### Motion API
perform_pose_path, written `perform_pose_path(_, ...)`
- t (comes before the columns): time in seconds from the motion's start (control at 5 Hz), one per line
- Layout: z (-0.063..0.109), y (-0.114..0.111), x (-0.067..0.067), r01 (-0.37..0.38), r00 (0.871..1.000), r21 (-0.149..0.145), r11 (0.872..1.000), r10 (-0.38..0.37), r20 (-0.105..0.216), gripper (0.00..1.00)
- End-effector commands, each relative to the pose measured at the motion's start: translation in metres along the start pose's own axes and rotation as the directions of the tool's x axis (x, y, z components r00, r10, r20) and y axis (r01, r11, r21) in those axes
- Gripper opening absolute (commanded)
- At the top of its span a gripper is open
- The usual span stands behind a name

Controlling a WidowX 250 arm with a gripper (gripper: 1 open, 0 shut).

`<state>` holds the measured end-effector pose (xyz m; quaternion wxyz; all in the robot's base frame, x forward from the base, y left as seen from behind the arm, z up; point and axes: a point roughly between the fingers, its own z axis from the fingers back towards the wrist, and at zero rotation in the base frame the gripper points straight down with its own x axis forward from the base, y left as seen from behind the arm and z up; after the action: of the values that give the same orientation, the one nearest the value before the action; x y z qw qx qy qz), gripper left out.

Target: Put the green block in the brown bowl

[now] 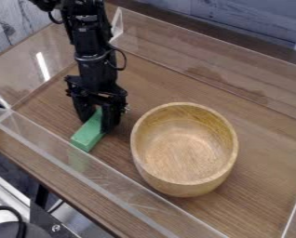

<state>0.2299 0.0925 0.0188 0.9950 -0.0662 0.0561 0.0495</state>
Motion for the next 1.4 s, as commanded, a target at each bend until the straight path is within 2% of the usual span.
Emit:
perform_pose_path(0.0, 0.012, -0.005, 0.002, 0.009, 1.0, -0.003, 1.0, -0.009, 0.024, 0.0)
perform_pose_path(0.4, 0.04, -0.015, 0.004, -0.002, 0.998, -0.01, 1.0, 0.003, 0.065, 0.0)
perform_pose_path(0.6, 0.065, -0.028, 0.009, -0.006, 0.994, -0.02, 1.0, 0.008, 0.108, 0.0)
perform_pose_path(0.8, 0.088, -0.054, 0.014, 0.007, 0.991, -0.033, 0.999, -0.002, 0.131, 0.0)
perform_pose_path(1.0, 0.093, -0.089, 0.014, 0.051, 0.99, -0.04, 0.998, -0.046, 0.13, 0.0)
perform_pose_path(1.2, 0.086, -0.123, 0.012, 0.105, 0.987, -0.04, 0.994, -0.1, 0.122, 0.0)
